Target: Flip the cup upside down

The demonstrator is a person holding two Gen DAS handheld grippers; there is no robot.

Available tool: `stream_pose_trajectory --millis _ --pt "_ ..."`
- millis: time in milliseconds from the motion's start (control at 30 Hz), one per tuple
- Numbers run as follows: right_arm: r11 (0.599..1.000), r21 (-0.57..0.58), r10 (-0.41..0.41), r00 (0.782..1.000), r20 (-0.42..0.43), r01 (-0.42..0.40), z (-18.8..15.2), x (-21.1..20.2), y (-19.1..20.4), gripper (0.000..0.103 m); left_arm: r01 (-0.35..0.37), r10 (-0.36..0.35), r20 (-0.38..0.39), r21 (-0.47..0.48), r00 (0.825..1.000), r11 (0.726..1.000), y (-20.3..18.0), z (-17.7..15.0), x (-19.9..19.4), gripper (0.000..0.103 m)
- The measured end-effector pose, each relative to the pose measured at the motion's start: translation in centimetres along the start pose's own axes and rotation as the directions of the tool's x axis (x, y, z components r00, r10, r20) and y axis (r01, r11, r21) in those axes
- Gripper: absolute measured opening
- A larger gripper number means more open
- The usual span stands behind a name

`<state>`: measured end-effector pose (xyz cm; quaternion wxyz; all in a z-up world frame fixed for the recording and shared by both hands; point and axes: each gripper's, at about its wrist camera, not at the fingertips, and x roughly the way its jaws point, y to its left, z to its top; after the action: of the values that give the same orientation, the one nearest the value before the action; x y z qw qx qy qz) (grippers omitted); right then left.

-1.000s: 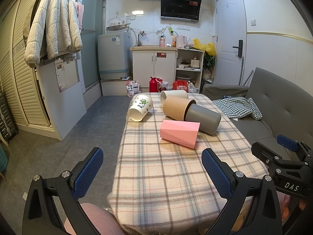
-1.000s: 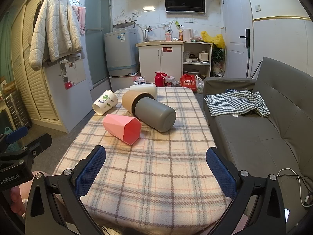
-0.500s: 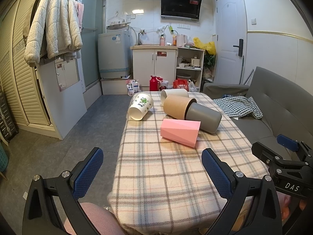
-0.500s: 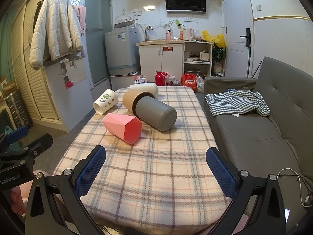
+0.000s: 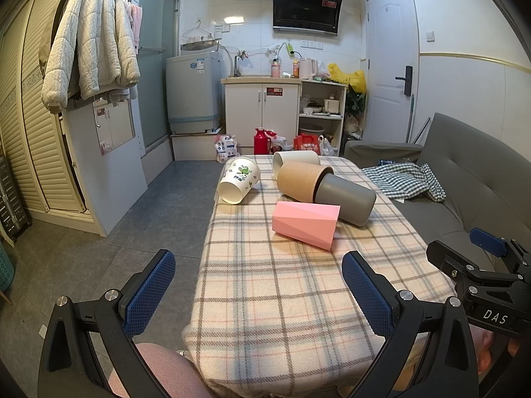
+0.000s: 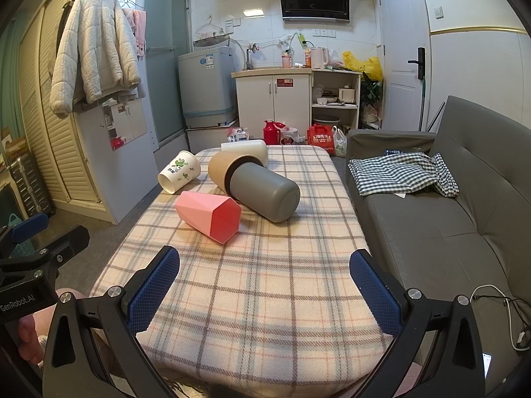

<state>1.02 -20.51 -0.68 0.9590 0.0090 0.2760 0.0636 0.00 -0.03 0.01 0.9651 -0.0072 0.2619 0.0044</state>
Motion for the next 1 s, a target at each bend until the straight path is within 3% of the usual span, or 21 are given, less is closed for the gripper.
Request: stream_pose_trajectory --millis 767,1000 --pt "1.000 -0.003 0.001 1.000 -0.004 -0.001 0.5 -0.3 -0.6 0.103 -0.001 0.001 -0.003 0.001 1.000 1.000 0.0 0.0 0.0 0.103" --pt "1.000 -0.018 0.006 1.000 -0.010 -0.006 -0.3 0.3 1.0 0.103 -0.005 0.005 -0.015 -0.010 1.000 1.000 0.5 0.3 0.1 0.103"
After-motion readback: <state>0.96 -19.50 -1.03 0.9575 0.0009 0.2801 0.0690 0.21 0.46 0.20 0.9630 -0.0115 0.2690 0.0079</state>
